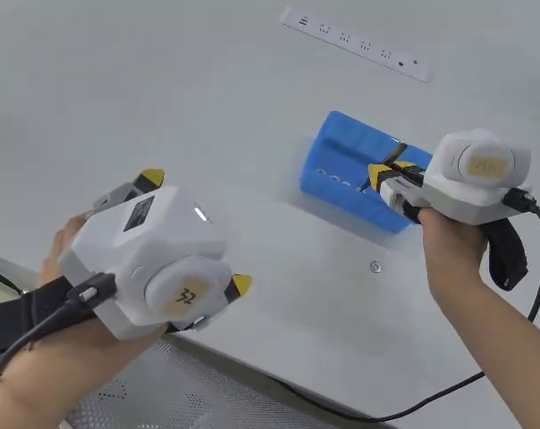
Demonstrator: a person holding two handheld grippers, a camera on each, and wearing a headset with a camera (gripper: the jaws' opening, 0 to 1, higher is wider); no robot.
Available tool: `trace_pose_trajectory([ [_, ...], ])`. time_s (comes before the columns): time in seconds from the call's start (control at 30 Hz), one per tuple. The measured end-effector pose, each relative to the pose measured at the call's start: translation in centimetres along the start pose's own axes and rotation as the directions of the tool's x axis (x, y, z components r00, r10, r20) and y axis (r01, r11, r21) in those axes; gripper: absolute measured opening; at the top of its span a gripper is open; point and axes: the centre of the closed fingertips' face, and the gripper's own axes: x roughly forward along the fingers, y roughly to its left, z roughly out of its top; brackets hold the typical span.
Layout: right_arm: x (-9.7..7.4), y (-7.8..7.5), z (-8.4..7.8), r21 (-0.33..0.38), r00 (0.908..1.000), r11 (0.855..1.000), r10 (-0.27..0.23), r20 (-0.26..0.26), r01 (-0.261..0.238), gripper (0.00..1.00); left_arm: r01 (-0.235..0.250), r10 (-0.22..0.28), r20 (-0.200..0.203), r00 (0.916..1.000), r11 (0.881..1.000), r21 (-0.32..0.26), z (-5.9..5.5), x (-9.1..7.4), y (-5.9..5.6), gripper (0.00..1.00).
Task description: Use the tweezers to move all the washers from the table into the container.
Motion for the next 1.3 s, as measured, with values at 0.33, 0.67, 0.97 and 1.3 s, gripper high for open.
trace_pose_trajectory([
  [0.33, 0.0, 0.1, 0.0, 0.017, 1.0000, 1.000, 0.002, 0.001, -0.002, 0.05, -0.002, 0.002, 0.000, 1.0000, 1.000, 0.005, 0.0, 0.0, 0.0, 0.91],
  [0.67, 0.0, 0.2, -0.1, 0.016, 1.0000, 1.000, -0.002, -0.003, 0.002, 0.05, -0.004, 0.004, -0.002, 1.0000, 1.000, 0.003, 0.0, 0.0, 0.0, 0.91],
  [0.97, -2.3, 0.9, 1.2, 0.015, 0.9990, 1.000, 0.003, 0.044, -0.004, 0.05, 0.002, -0.002, 0.000, 1.0000, 1.000, 0.008, 0.0, 0.1, -0.1, 0.91],
  [1.3, -6.5, 2.0, 2.9, 0.045, 0.9927, 0.999, 0.010, 0.120, -0.015, 0.05, 0.001, -0.001, 0.011, 0.9999, 1.000, 0.006, 0.2, -0.1, -0.1, 0.91],
])
